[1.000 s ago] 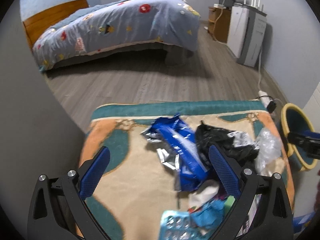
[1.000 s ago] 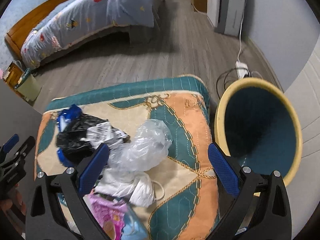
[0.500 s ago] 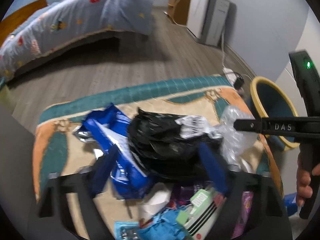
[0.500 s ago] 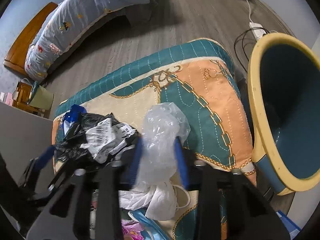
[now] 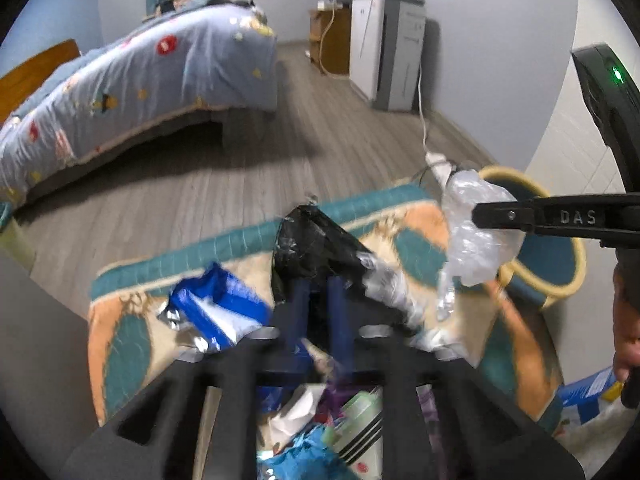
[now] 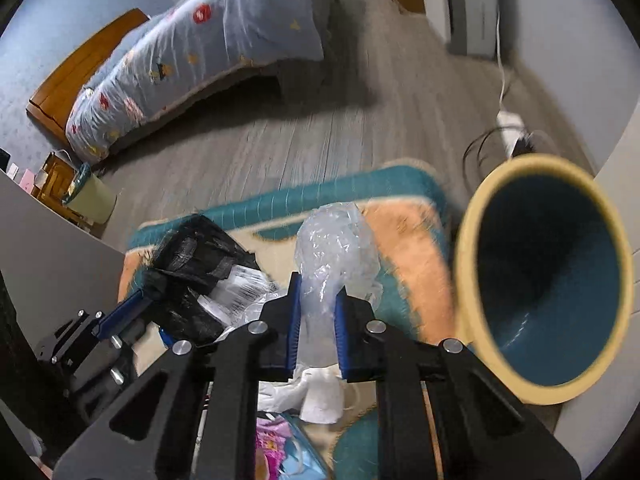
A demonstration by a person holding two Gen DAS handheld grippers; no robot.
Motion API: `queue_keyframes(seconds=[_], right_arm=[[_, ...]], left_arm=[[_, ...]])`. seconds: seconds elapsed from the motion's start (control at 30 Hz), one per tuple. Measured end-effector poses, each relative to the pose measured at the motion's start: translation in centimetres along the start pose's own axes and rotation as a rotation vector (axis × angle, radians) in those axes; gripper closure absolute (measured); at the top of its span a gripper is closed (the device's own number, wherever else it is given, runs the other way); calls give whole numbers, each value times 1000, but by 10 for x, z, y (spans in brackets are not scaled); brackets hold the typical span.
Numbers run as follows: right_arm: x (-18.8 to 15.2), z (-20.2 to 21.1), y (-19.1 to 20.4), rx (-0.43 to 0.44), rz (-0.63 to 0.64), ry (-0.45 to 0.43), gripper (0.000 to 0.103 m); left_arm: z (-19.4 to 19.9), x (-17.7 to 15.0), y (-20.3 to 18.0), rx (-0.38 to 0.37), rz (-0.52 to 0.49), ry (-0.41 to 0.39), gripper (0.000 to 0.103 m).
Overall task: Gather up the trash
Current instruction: 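Grasp the clear plastic bag with the right tool while the left tool grasps the black plastic bag, then carry both bags over the yellow-rimmed bin and open both tools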
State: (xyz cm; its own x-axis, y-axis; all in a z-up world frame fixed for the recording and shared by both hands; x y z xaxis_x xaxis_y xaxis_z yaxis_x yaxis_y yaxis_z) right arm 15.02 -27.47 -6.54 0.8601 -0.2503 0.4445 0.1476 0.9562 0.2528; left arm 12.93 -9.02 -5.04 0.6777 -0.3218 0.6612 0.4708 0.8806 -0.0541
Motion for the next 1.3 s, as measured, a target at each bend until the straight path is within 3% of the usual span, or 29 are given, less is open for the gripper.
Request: queue_keyframes(seconds=[0.13, 0.23, 0.37, 0.63, 0.8, 0.87, 0.9, 0.93, 0.97, 1.03, 1.1, 1.3], right_arm=[[16, 44, -32, -32, -22, -72, 89], [26, 70, -57, -40, -39, -105, 89], [31, 94, -99, -154, -29, -152, 89], [26, 76, -174, -312, -110, -98, 89], [18, 63, -201, -335, -150, -57, 87], [18, 57, -204, -347, -153, -49, 76], [19, 54, -205, -355, -149, -48, 69], [19, 53, -207, -361, -146, -48, 52], [18, 53, -207, -371, -141, -53, 41], [18, 55, -207, -376, -141, -64, 38], [18, 56, -207, -374, -153, -69, 33], [21, 61, -201, -361, -154, -86, 11]], left_arm=[[15, 22, -19, -34, -15, -72, 95], [20, 35, -36, -101, -1, -108, 95], [18, 50, -75, -179, -36, -138, 95], [-13, 59, -153, -335, -85, -118, 95], [-42, 52, -179, -386, -89, -59, 95], [-48, 48, -186, -381, -96, -42, 94], [-49, 45, -187, -382, -101, -37, 88], [-50, 44, -187, -379, -103, -33, 81], [-51, 44, -187, -374, -104, -29, 75], [-50, 46, -186, -374, -98, -35, 48], [-45, 46, -179, -365, -90, -55, 35], [-35, 50, -164, -316, -72, -82, 11]])
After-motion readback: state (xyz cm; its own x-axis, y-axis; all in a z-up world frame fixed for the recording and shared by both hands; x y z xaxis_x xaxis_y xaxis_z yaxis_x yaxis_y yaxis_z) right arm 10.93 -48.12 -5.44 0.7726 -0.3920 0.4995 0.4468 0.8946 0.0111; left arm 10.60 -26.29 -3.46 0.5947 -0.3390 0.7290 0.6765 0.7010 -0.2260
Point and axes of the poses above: each gripper's, at about its wrist camera, not at the fingertips, and z roughly against the way its jaws point, y to its left, x to its top, the point moved 3 cm from there along -z, roughly the way its jaws point, and after that the axes turned 4 degrees about -x, right-handed, at the moved point
